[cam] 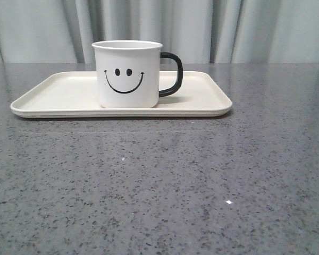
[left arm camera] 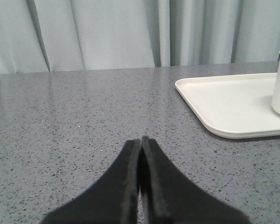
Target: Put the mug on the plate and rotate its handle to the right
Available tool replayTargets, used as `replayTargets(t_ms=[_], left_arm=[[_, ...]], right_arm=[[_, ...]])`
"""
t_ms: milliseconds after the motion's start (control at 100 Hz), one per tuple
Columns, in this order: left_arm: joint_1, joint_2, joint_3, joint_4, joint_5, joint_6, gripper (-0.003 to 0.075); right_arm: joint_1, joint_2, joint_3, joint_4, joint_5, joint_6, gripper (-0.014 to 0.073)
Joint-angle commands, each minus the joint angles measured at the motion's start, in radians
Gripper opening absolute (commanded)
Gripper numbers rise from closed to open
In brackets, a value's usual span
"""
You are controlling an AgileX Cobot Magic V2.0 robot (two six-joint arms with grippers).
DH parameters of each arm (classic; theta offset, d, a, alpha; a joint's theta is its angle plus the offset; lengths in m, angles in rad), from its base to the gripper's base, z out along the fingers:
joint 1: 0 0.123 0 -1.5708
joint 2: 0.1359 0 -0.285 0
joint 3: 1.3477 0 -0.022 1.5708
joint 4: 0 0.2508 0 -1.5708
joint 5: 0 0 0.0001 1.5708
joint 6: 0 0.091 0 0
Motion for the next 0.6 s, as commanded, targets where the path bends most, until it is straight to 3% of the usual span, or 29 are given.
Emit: replayTargets(t_ms=[0, 590], left_arm=[[0.002, -0.029, 0.011, 0.003, -0.087, -0.001, -0.002], [0.002, -0.029, 0.011, 0.003, -0.087, -0.001, -0.002]], right_arm=[[-0.016, -0.042, 0.01, 0.015, -0.09, -0.002, -0.0064], [-0.018, -0.058, 0.194, 0.081, -0.338, 0.001, -0.0064]])
